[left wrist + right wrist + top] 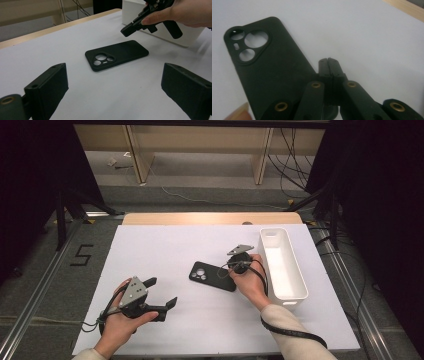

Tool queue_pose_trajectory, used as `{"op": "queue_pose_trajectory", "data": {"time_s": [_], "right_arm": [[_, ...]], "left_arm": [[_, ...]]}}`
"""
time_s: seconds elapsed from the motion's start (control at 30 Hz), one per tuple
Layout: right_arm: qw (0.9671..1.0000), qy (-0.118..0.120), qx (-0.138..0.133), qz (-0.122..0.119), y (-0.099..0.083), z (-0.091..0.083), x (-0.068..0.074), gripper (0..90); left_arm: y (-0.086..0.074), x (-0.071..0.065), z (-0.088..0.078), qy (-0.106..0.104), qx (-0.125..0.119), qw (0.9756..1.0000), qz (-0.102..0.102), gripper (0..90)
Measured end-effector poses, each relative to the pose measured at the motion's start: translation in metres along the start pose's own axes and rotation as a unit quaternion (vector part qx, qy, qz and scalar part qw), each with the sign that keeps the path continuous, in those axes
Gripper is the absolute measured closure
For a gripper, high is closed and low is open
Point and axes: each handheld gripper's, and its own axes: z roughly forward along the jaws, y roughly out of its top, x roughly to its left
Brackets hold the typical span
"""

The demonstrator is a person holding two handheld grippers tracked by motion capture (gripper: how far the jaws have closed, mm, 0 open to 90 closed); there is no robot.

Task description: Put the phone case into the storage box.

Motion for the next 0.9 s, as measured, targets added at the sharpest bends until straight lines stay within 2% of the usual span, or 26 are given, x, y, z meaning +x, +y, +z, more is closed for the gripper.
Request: {"op": "queue_pose_trajectory", "data": {"time_s": [0.1,0.2,0.53,0.63,0.73,0.9], "right_arm": [[1.0000,0.002,0.001,0.008,0.000,0.004,-0.003,90.0],[0.9999,-0.005,0.005,0.015,0.000,0.008,-0.005,90.0],[0.9993,-0.015,0.028,0.019,-0.006,0.019,-0.003,90.0],[0.9991,-0.017,0.028,0.025,-0.009,0.021,-0.005,90.0],[0.9989,-0.009,0.025,0.038,-0.011,0.022,-0.008,90.0],[0.9989,-0.011,0.027,0.037,-0.011,0.022,-0.007,90.0]], "left_arm": [[0.000,0.000,0.000,0.000,0.000,1.0000,0.002,6.8],[-0.001,0.000,0.000,-0.001,0.002,1.0000,0.001,7.0],[-0.001,0.000,0.000,0.001,0.003,1.0000,0.002,7.8],[0.000,0.000,0.000,0.001,0.003,1.0000,0.004,8.2],[0.000,0.000,0.000,0.003,0.003,1.0000,0.005,8.6],[0.000,0.000,0.001,0.006,0.006,1.0000,0.003,9.1]]}}
